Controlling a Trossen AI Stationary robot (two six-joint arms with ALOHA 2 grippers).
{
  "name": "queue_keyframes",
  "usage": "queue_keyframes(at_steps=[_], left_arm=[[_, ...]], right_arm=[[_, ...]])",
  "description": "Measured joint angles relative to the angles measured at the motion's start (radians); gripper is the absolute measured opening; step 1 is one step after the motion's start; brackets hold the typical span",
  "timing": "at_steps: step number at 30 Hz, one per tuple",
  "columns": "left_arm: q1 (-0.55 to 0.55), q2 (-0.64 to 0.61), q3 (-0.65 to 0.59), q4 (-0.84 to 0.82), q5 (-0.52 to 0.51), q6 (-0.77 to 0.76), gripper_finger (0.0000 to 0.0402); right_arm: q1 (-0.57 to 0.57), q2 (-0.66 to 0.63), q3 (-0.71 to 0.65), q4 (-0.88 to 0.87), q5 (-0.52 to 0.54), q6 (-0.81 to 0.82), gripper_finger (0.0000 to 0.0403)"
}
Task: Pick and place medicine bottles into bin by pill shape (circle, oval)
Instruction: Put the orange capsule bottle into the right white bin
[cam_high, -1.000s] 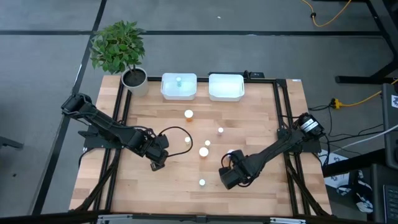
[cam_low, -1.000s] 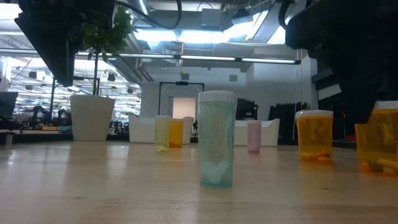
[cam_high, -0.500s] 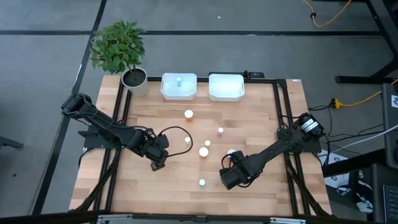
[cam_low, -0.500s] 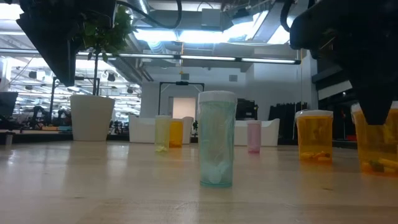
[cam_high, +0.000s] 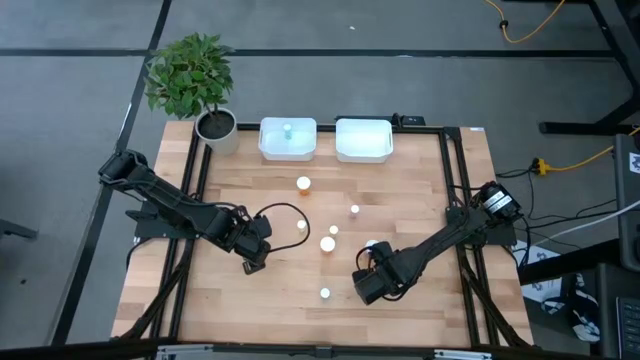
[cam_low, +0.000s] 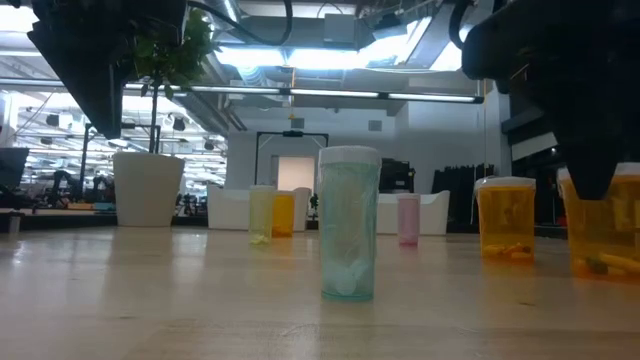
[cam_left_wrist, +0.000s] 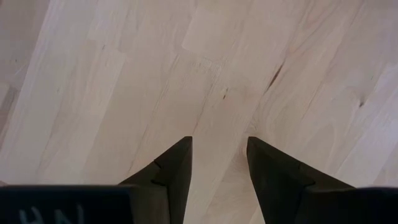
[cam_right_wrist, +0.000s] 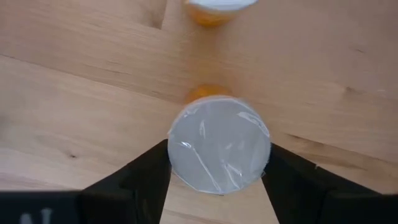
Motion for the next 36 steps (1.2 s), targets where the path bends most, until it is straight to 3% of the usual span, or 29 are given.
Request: queue_keyframes(at_steps=[15,31,36], left_arm=[[0.000,0.000,0.000,0.000,0.000,0.000,0.0147],[0.000,0.000,0.000,0.000,0.000,0.000,0.0147],[0.000,0.000,0.000,0.000,0.000,-0.002,0.0147]], right_arm=[[0.000,0.000,0.000,-0.008,0.078,0.002,0.0235],[0.004,0.000,0.000,-0.004,-0.002,0.000,0.0237],[0.003,-0.001,0.000,-0.004,-0.003,0.000,0.0267]])
